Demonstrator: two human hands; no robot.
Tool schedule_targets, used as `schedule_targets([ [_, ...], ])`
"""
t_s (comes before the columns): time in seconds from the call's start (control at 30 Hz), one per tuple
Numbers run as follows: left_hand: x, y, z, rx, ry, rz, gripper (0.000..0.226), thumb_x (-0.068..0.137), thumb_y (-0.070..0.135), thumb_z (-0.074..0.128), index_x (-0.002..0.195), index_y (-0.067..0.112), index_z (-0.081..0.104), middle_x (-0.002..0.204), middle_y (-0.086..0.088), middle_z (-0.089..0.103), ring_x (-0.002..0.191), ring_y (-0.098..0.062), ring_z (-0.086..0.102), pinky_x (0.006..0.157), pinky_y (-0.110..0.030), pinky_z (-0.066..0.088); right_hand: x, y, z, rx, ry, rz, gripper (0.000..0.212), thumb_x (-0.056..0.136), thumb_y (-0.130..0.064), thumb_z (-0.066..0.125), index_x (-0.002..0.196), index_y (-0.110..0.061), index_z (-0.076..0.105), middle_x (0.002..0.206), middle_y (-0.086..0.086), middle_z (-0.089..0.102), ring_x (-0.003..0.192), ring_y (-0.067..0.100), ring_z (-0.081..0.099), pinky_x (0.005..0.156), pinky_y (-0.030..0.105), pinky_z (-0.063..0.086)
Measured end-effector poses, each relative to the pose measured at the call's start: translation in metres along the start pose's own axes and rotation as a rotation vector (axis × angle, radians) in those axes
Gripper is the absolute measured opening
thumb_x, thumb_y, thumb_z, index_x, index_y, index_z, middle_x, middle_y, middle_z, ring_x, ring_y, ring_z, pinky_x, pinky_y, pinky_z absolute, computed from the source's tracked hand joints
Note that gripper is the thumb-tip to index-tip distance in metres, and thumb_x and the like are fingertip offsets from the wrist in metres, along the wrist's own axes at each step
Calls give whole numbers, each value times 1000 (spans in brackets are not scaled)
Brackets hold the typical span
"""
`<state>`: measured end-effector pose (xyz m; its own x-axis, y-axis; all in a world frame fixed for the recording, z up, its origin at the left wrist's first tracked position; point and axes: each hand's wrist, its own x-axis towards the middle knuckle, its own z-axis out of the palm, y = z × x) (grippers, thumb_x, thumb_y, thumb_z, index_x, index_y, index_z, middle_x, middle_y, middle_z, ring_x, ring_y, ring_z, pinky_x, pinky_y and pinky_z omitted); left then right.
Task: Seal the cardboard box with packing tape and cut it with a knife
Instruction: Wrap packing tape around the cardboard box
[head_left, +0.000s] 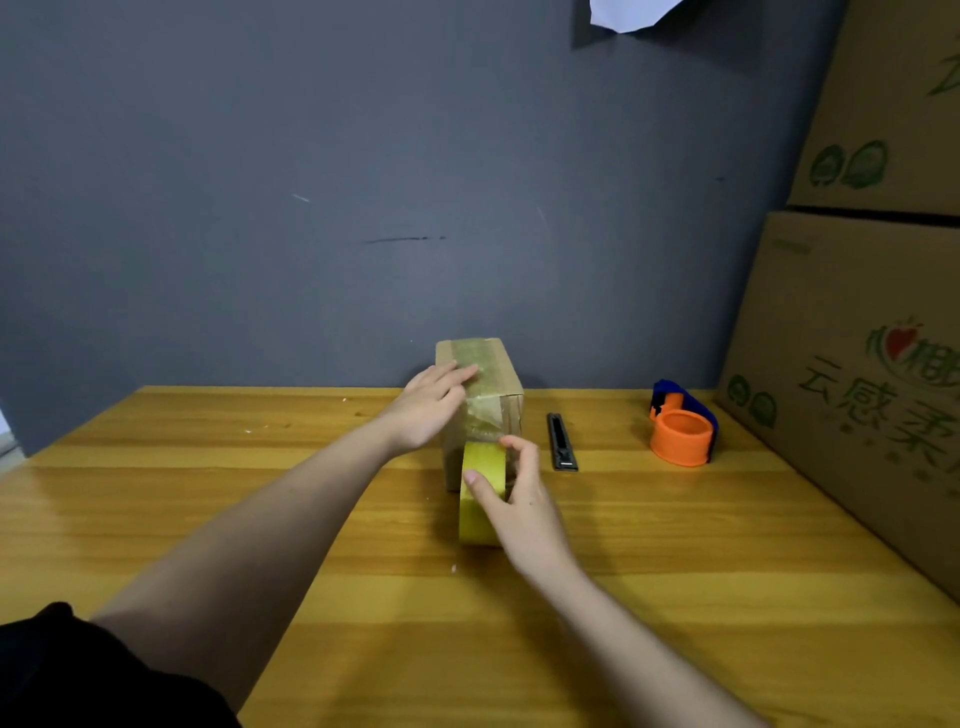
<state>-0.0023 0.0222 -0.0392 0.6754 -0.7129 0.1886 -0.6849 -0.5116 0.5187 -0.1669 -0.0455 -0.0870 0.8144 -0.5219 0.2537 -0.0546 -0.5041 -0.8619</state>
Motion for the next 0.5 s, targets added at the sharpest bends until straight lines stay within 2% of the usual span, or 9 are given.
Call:
schedule_targets([
  [0.1,0,4,0,17,2,9,46,103,28,19,147,31,29,160,-1,16,148,-19,8,122,-37,6,-2,1,-3,-12,-23,-9,56,87,-42,60,134,-28,31,120,13,62,111,30,56,93,43,46],
  [0.17,0,6,0,15,4,11,46,102,29,19,147,30,30,160,-1,16,148,-19,9,122,-37,6,-1,3,-4,-18,-22,-13,62,85,-44,61,136,-29,29,119,14,62,112,30,56,94,45,46],
  [0.3,1,9,-1,17,15,-2,50,99,36,20,147,27,30,160,-4,17,148,-21,10,121,-37,7,1,8,-5,-35,-15,-8,69,82,-48,63,137,-30,25,112,9,64,103,27,61,89,47,49],
  [0.37,0,11,-3,15,23,-6,47,101,31,22,147,26,31,160,-5,18,148,-21,11,121,-36,7,2,10,-8,-49,-13,-4,68,82,-50,61,137,-31,25,104,1,64,94,23,62,85,45,51],
  [0.5,-2,17,-7,12,37,-4,44,101,27,27,144,21,38,155,-5,31,145,-22,22,119,-37,16,3,10,-15,-70,-30,8,62,87,-50,55,138,-30,26,94,-9,58,91,19,60,82,43,51],
])
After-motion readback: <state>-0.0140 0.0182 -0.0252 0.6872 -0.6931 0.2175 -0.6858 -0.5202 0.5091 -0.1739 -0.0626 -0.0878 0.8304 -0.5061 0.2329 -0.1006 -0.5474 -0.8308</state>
